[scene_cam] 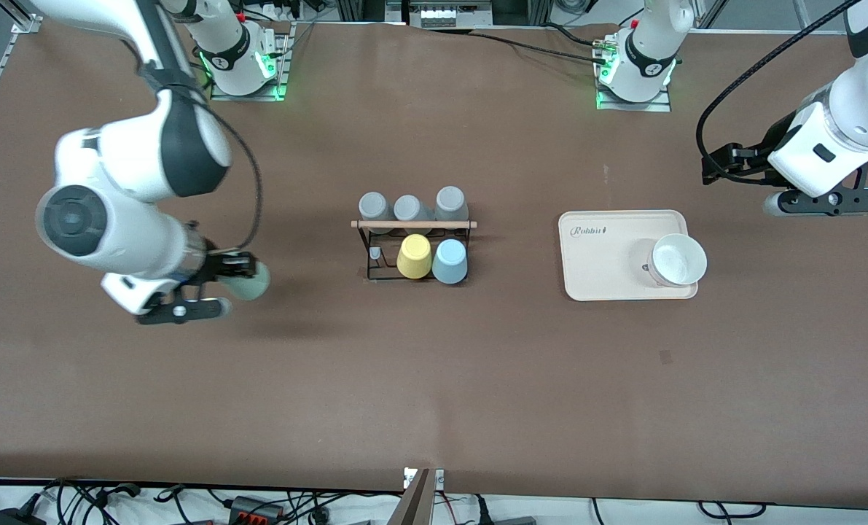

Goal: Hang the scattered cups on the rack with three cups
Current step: 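Carry the green cup with the right gripper onto the rack beside the yellow cup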

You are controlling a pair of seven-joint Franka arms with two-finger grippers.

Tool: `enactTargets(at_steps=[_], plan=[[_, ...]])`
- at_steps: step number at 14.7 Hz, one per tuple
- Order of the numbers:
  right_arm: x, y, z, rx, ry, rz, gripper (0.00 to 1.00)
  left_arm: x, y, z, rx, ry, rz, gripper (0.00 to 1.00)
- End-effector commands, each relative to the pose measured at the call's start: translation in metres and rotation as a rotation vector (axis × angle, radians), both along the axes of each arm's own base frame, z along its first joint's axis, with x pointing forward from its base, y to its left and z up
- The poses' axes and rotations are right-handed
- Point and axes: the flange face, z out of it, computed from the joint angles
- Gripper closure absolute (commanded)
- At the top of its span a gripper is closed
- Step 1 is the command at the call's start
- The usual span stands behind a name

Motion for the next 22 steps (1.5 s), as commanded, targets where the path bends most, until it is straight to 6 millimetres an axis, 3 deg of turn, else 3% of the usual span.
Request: enactTargets(at_steps=[1, 5, 10, 14, 22], plan=[[-0.007, 0.054, 0.006, 0.003, -0.019, -0.050, 0.84, -0.005, 0.002, 0.008, -0.013, 0.001, 0.000, 0.00], [-0.024, 0.106, 0.015, 0.002, -0.042, -0.094, 0.86, -0.006, 0.003, 0.007, -0.012, 0.013, 0.001, 0.00], [-0.039, 0.166, -0.001, 0.000, -0.073, -0.167, 0.86, -0.006, 0.002, 0.007, -0.012, 0.013, -0.001, 0.00], [-0.047, 0.185, -0.015, -0.013, -0.067, -0.197, 0.85, -0.006, 0.002, 0.007, -0.012, 0.013, -0.001, 0.00], [-0.049, 0.197, -0.047, -0.032, -0.045, -0.205, 0.85, -0.006, 0.002, 0.007, -0.013, 0.015, -0.001, 0.00]])
